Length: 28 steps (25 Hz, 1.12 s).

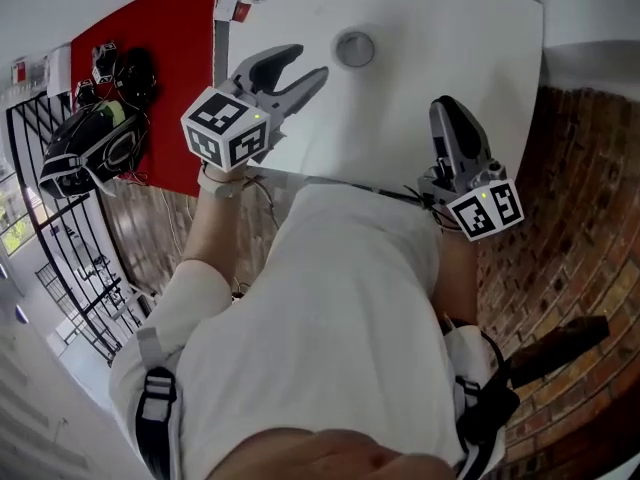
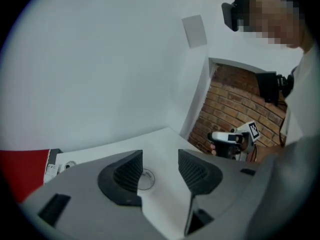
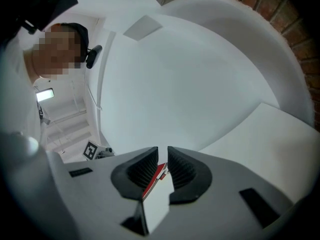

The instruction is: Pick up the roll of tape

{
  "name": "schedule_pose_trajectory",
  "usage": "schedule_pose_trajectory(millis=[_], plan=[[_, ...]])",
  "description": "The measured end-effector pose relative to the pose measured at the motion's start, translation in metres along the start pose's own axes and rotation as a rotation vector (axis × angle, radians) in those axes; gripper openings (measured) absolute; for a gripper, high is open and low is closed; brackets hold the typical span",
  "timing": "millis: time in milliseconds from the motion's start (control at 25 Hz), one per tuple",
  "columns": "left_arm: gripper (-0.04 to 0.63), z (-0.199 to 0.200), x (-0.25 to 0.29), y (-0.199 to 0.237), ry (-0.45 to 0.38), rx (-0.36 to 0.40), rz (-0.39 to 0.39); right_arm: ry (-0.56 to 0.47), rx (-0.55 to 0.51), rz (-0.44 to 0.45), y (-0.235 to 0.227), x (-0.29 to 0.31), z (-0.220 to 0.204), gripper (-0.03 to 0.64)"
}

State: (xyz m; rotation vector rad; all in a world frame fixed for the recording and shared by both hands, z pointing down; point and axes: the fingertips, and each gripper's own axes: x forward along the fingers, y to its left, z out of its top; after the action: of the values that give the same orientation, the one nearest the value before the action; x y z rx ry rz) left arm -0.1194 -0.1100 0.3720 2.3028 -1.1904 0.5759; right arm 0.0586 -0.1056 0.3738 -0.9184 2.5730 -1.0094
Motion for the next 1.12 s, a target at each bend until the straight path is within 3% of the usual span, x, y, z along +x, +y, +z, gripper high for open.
schedule_pose_trajectory(millis=[600,1120], plan=[[0.265,-0.065,0.093,0.025,0.286,0.098,-0.124,-0.002,0.082,-0.154,-0.037,-0.001,-0.042,0.044],[0.273,-0.127,0.153,0.027,0.508,0.184,-0.205,0.005,0.140,-0.219,-0.073,0.004,-0.069,0.044]])
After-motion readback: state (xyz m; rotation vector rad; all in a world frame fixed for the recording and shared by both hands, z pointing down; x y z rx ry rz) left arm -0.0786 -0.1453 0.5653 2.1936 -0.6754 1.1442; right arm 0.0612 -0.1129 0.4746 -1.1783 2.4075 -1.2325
